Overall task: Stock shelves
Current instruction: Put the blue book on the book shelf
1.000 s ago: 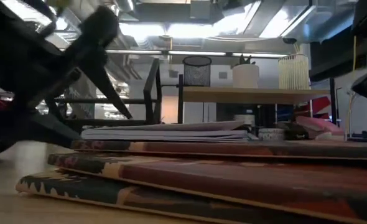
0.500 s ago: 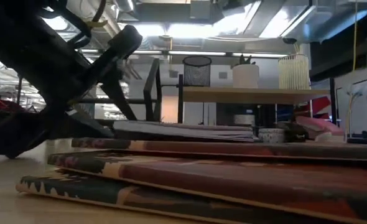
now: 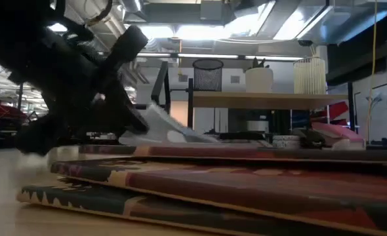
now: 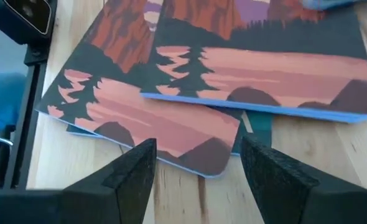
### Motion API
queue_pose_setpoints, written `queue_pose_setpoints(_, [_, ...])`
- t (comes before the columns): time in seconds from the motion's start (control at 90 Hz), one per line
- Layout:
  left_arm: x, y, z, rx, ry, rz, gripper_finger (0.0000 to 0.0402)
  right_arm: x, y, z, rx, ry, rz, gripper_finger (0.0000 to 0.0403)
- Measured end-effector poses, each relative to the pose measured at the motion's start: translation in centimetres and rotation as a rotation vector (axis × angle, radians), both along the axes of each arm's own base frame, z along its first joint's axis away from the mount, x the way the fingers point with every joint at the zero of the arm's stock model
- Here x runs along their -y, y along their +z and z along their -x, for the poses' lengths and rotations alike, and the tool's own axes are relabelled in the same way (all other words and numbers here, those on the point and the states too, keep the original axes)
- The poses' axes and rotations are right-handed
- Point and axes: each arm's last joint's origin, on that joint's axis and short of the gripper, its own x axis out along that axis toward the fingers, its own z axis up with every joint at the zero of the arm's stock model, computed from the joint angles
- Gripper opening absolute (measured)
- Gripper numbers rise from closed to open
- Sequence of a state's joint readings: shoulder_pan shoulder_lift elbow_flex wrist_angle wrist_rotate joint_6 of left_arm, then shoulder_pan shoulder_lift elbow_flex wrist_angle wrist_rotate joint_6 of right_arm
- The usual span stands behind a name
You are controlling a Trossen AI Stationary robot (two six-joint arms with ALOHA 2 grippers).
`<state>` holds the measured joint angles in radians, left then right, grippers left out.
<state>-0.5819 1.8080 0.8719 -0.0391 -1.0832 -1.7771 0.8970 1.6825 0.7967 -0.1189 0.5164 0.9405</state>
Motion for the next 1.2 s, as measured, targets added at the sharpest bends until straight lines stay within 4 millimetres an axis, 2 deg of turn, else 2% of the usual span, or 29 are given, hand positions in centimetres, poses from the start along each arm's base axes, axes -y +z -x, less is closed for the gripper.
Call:
queue_pose_setpoints(0.156, [0.1,4.8,-0.1,-0.006,-0.043,-0.191,0.0002,0.0,0.0,0.0,-0.003,0.001,-0.002,0.0218])
queue_pose_setpoints(0.278, [0.2,9.4,0.1,-0.029,-0.054,-0.362,0.0001,0.0,0.0,0.0,-0.004,-0.002,-0.006,0.0218])
queue_pose_setpoints(0.433, [0.0,14.9,1.3,-0.124,-0.03,-0.589,0.0001,0.0,0.0,0.0,-0.003,-0.015,-0.02,0.0218])
queue_pose_setpoints(0.544, [-1.2,18.8,2.9,-0.245,0.102,-0.742,0.0,0.0,0.0,-0.1,0.0,-0.019,-0.024,0.0218])
queue_pose_setpoints(0.656, [-3.9,21.8,4.0,-0.349,0.146,-0.798,0.0,0.2,0.0,-0.3,-0.008,-0.02,-0.034,0.0218])
queue_pose_setpoints(0.756, [-6.8,23.0,4.6,-0.437,0.205,-0.821,0.0,0.2,0.1,-0.4,-0.004,-0.022,-0.039,0.0218])
queue_pose_setpoints(0.911, [-11.7,23.4,5.5,-0.536,0.357,-0.798,0.0,0.1,0.1,-0.5,0.007,-0.026,-0.042,0.0218])
queue_pose_setpoints(1.044, [-15.3,22.6,7.0,-0.548,0.49,-0.737,0.0,-0.1,0.3,-0.6,0.029,-0.026,-0.069,0.0218])
queue_pose_setpoints(1.2, [-18.8,20.9,9.1,-0.575,0.522,-0.582,0.0,-0.1,0.4,-0.7,0.035,-0.023,-0.074,0.0218])
